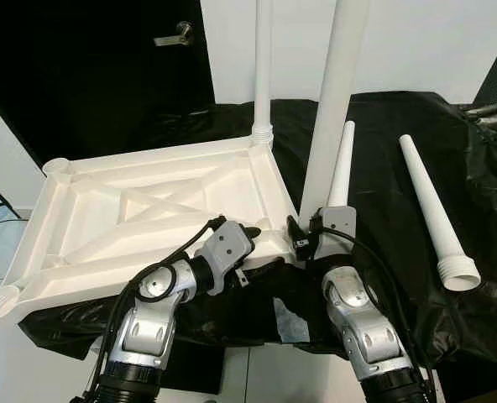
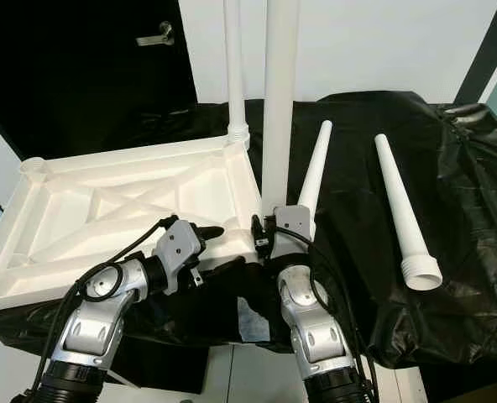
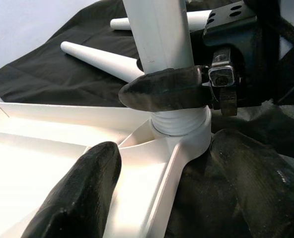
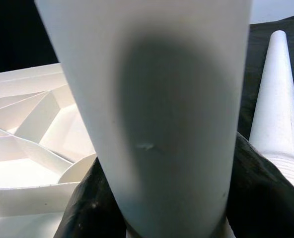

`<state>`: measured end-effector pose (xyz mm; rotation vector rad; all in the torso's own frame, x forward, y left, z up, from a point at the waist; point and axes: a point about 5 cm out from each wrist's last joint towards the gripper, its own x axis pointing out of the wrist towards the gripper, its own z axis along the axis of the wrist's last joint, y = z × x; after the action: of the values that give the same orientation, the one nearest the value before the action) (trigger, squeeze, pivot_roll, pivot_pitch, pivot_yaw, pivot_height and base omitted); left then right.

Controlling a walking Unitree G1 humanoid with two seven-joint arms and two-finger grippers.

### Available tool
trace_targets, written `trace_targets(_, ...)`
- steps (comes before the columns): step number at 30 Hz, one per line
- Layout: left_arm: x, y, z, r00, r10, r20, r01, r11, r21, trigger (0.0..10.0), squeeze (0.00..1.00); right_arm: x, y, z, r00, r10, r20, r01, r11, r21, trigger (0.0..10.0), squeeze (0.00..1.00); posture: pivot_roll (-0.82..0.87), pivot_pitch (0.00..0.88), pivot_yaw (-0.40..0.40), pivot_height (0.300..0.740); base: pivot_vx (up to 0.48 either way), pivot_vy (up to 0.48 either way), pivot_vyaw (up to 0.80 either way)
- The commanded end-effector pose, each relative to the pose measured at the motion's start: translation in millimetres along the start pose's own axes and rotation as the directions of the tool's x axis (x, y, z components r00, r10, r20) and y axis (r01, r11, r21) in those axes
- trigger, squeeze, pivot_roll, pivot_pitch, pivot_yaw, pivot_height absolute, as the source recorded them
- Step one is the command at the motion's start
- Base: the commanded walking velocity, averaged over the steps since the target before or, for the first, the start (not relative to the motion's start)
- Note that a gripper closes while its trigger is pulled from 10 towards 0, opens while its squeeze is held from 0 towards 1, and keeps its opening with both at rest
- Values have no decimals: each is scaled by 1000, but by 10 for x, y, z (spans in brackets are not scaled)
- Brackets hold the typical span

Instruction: Building children table

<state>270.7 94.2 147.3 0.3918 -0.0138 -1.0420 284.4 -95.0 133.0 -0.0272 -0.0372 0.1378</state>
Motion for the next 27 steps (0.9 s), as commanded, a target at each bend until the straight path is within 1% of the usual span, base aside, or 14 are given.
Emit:
trace_targets(1,0,81,-19,991,136,-12,-136,991,0,10000,0,-36,-61,-77,999,-15,-38,16,1000,2,10000,1000,-66,0,58,740,0,0,0)
trace_targets(5,-28,106,-46,989,149,-20,-149,989,1,10000,0,-34,-92,-45,999,46,-8,-46,999,4,10000,1000,-62,0,51,740,0,0,0)
trace_targets(7,-86,170,-80,984,170,-46,-171,985,-29,10000,0,-36,-122,-12,994,105,15,-105,994,12,10000,1000,-53,0,46,740,0,0,0)
trace_targets(10,-115,204,-89,982,179,-56,-182,982,-42,10000,0,-33,-132,-7,992,125,17,-126,992,19,10000,1000,-50,0,44,740,0,0,0)
trace_targets(11,-143,234,-94,980,188,-62,-190,981,-34,10000,0,-29,-145,0,990,138,22,-138,990,11,10000,0,-49,0,44,740,0,0,0)
trace_targets(12,-143,234,-94,980,188,-62,-190,981,-34,10000,0,-29,-145,0,990,138,22,-138,990,11,10000,0,-49,0,44,740,0,0,0)
trace_targets(16,-307,379,-195,960,228,-161,-232,973,-2,10000,0,-52,-176,48,975,215,52,-216,976,7,10000,0,-37,0,38,740,0,0,0)
trace_targets(19,-307,379,-195,960,228,-161,-232,973,-2,10000,0,-52,-176,48,975,215,52,-216,976,7,10000,0,-37,0,38,740,0,0,0)
trace_targets(20,-368,424,-233,952,236,-195,-238,971,14,10000,0,-77,-205,14,971,235,41,-235,972,0,10000,0,-37,0,37,740,0,0,0)
trace_targets(22,-368,424,-233,952,236,-195,-238,971,14,10000,0,-77,-205,14,971,235,41,-235,972,0,10000,0,-37,0,37,740,0,0,0)
trace_targets(23,-435,467,-276,942,242,-234,-240,970,37,10000,0,-102,-234,-7,967,252,35,-252,968,7,10000,0,-36,0,36,740,0,0,0)
trace_targets(25,-435,467,-276,942,242,-234,-240,970,37,10000,0,-102,-234,-7,967,252,35,-252,968,7,10000,0,-36,0,36,740,0,0,0)
trace_targets(26,-521,503,-329,931,238,-278,-233,971,52,10000,0,-139,-261,-30,963,268,28,-268,963,2,10000,0,-33,0,35,740,0,0,0)
trace_targets(27,-521,503,-329,931,238,-278,-233,971,52,10000,0,-139,-261,-30,963,268,28,-268,963,2,10000,0,-33,0,35,740,0,0,0)
